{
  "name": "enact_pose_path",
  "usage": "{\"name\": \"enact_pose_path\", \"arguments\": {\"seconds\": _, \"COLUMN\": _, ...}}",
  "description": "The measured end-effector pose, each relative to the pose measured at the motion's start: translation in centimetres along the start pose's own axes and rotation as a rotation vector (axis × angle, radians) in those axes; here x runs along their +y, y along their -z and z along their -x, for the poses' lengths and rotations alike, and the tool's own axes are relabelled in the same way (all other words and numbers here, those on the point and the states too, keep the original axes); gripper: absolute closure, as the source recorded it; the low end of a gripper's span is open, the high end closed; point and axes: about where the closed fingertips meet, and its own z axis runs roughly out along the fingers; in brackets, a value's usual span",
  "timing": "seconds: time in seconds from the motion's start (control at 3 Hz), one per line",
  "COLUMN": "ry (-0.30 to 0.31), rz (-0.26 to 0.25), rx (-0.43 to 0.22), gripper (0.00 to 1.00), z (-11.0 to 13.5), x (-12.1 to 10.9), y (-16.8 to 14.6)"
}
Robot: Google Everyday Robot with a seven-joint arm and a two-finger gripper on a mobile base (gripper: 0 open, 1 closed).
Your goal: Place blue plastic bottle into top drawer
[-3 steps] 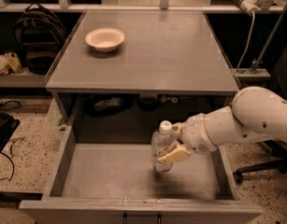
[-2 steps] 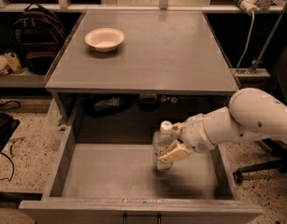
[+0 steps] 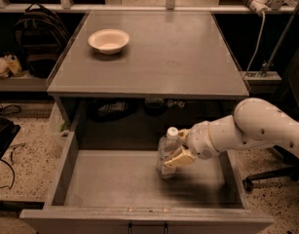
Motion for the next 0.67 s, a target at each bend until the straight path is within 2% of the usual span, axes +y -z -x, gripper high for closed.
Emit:
{"name": "enact_pose_path", "arguments": {"seconds": 0.33, "ry": -0.017, "rz": -0.006, "rx": -0.03, "gripper": 1.0, "z": -0.62, "x": -0.28, "y": -0.67}}
{"name": "enact_pose_path", "arguments": {"seconds": 0.67, "ry": -0.017, "rz": -0.006, "rx": -0.03, "gripper": 0.82, "z": -0.62, "x": -0.28, "y": -0.67}}
